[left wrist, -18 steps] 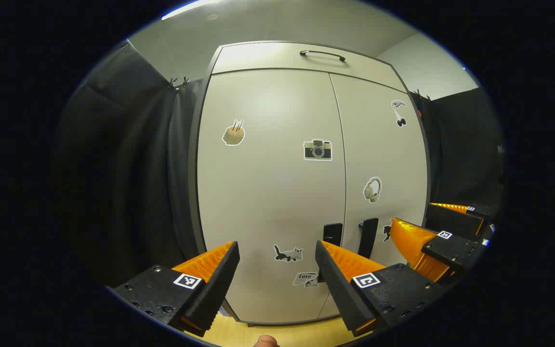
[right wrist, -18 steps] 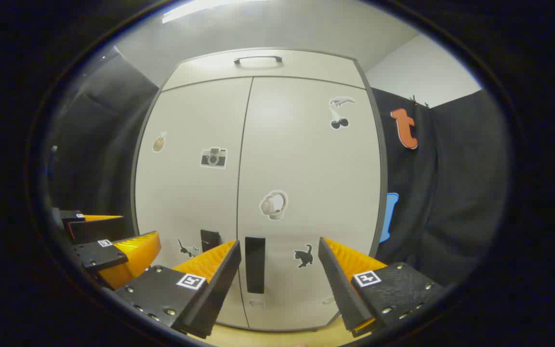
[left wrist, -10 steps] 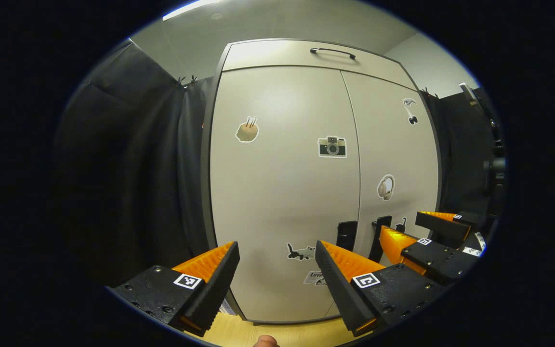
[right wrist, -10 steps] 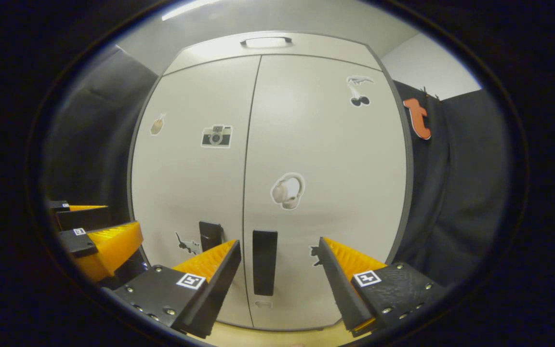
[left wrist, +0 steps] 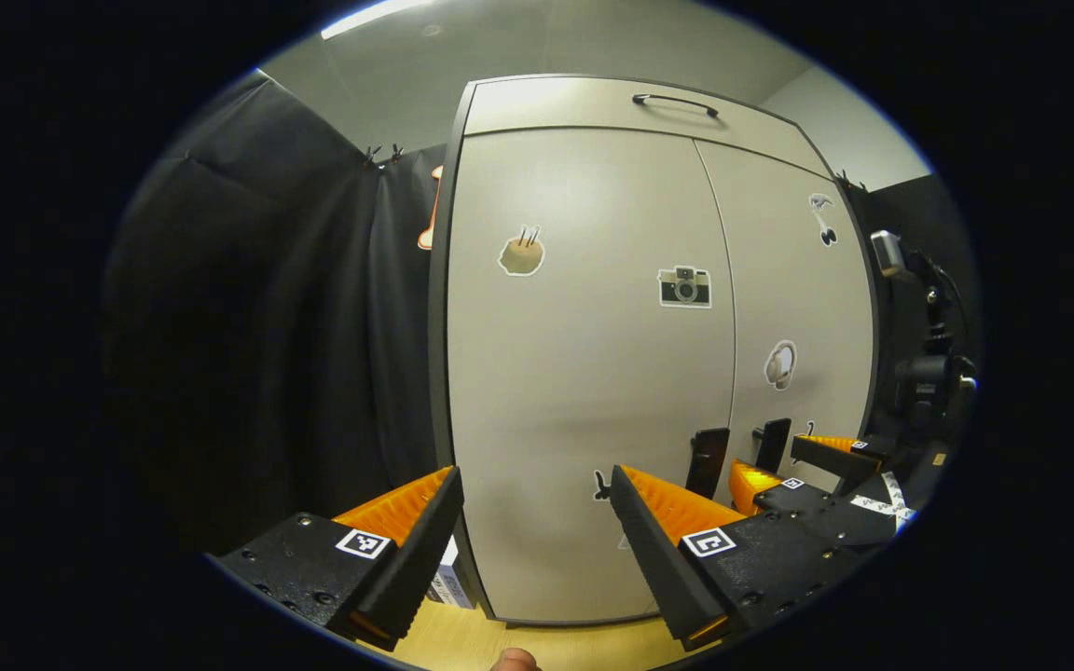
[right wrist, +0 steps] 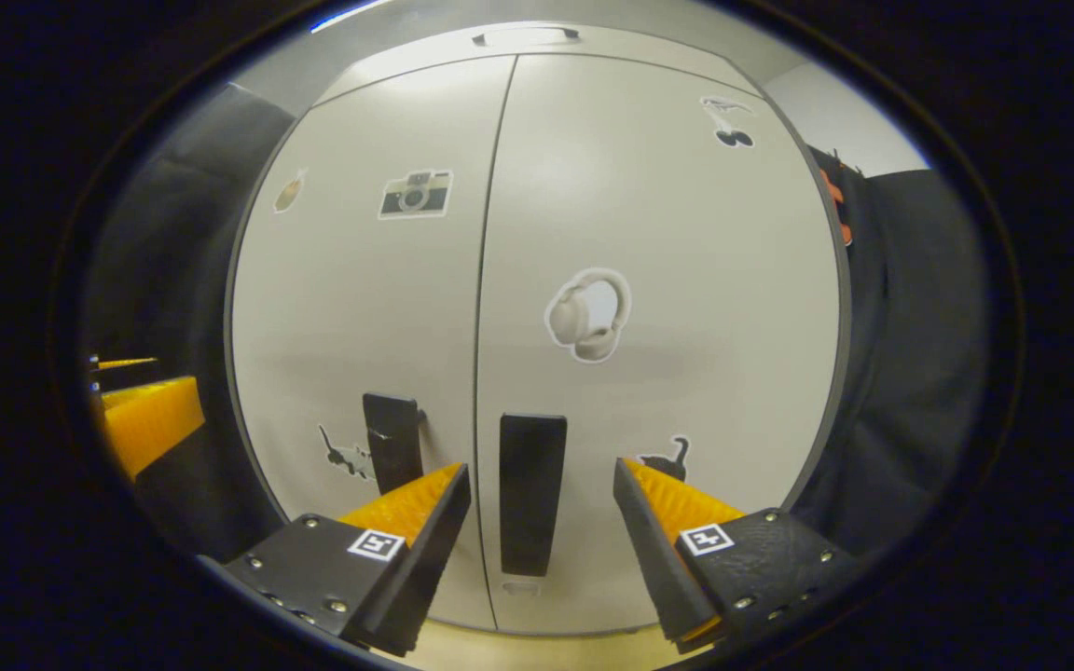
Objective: Open the right door of the double-door shoe cabinet with the right hand, and open the left door with the left hand.
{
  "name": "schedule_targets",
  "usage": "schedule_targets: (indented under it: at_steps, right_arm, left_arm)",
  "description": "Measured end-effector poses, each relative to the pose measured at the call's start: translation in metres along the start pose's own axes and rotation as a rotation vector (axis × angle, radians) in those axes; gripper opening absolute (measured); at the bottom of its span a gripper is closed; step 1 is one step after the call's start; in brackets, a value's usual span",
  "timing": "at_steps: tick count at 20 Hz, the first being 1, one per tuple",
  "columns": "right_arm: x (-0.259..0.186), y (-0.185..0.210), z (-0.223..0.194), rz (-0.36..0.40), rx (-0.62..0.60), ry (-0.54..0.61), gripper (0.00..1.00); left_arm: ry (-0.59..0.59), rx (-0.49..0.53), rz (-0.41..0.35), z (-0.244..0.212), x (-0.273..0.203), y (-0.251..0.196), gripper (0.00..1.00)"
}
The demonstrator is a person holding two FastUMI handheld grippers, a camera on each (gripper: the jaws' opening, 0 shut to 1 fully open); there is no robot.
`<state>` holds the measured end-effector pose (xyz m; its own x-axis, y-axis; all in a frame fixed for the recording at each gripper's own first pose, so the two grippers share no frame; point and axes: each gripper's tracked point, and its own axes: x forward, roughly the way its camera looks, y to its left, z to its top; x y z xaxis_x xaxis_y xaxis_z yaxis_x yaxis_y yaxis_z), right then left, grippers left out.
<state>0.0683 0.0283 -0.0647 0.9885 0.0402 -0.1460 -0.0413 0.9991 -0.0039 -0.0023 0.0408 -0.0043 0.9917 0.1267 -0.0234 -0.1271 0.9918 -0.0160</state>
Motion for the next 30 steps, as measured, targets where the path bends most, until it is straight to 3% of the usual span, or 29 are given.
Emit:
schedule_targets:
  at_steps: [2,4,5,6,15,16,18,20,21,30]
  right_arm:
    - [0.003,-0.002,-0.002,-0.006,-0.002,0.007,0.89]
    - [0.007,-0.007,-0.004,-0.017,-0.001,0.01,0.92]
    - [0.009,-0.008,-0.005,-0.015,0.004,0.015,0.78]
    - [0.01,-0.009,-0.006,-0.016,0.01,0.021,0.74]
    - [0.011,0.0,-0.01,0.015,0.023,0.028,0.67]
    - [0.013,0.012,-0.009,0.055,0.041,0.022,0.6]
    - [0.012,0.01,-0.01,0.032,0.041,0.023,0.29]
    - [0.013,0.011,-0.011,0.042,0.059,0.024,0.29]
    - [0.013,0.011,-0.011,0.051,0.065,0.022,0.21]
    - [-0.004,0.01,-0.012,0.125,0.062,0.022,0.21]
  left_arm:
    - [-0.001,-0.003,0.011,0.0,-0.002,0.005,0.98]
    - [-0.002,-0.01,0.017,0.0,-0.004,0.007,0.98]
    - [-0.003,-0.013,0.021,0.0,-0.005,0.009,0.98]
    - [-0.004,-0.016,0.026,0.0,-0.006,0.01,0.98]
    - [-0.008,-0.024,0.078,0.003,-0.021,0.025,0.98]
    - [-0.007,-0.025,0.08,0.003,-0.024,0.027,0.98]
    - [-0.004,-0.022,0.087,0.003,-0.03,0.029,0.98]
    - [-0.001,-0.018,0.092,0.002,-0.037,0.031,0.98]
    - [0.003,-0.016,0.093,0.001,-0.04,0.031,0.98]
    - [0.005,-0.017,0.077,0.002,-0.071,0.027,0.98]
